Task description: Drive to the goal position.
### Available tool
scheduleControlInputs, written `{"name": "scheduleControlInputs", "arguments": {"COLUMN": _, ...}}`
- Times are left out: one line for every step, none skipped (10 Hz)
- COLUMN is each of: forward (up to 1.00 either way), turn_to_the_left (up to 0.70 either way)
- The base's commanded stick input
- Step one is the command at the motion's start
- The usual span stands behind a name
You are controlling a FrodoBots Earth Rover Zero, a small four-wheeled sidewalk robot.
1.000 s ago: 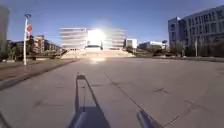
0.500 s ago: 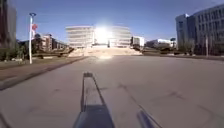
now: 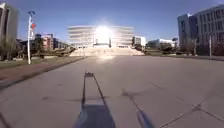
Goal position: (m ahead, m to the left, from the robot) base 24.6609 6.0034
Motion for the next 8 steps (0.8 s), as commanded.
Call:
{"name": "scheduleControlInputs", "arguments": {"forward": 0.7, "turn_to_the_left": 0.0}}
{"name": "scheduleControlInputs", "arguments": {"forward": 0.7, "turn_to_the_left": 0.0}}
{"name": "scheduleControlInputs", "arguments": {"forward": 0.7, "turn_to_the_left": 0.0}}
{"name": "scheduleControlInputs", "arguments": {"forward": 0.7, "turn_to_the_left": 0.0}}
{"name": "scheduleControlInputs", "arguments": {"forward": 0.7, "turn_to_the_left": 0.0}}
{"name": "scheduleControlInputs", "arguments": {"forward": 0.7, "turn_to_the_left": 0.0}}
{"name": "scheduleControlInputs", "arguments": {"forward": 0.7, "turn_to_the_left": 0.0}}
{"name": "scheduleControlInputs", "arguments": {"forward": 0.7, "turn_to_the_left": 0.0}}
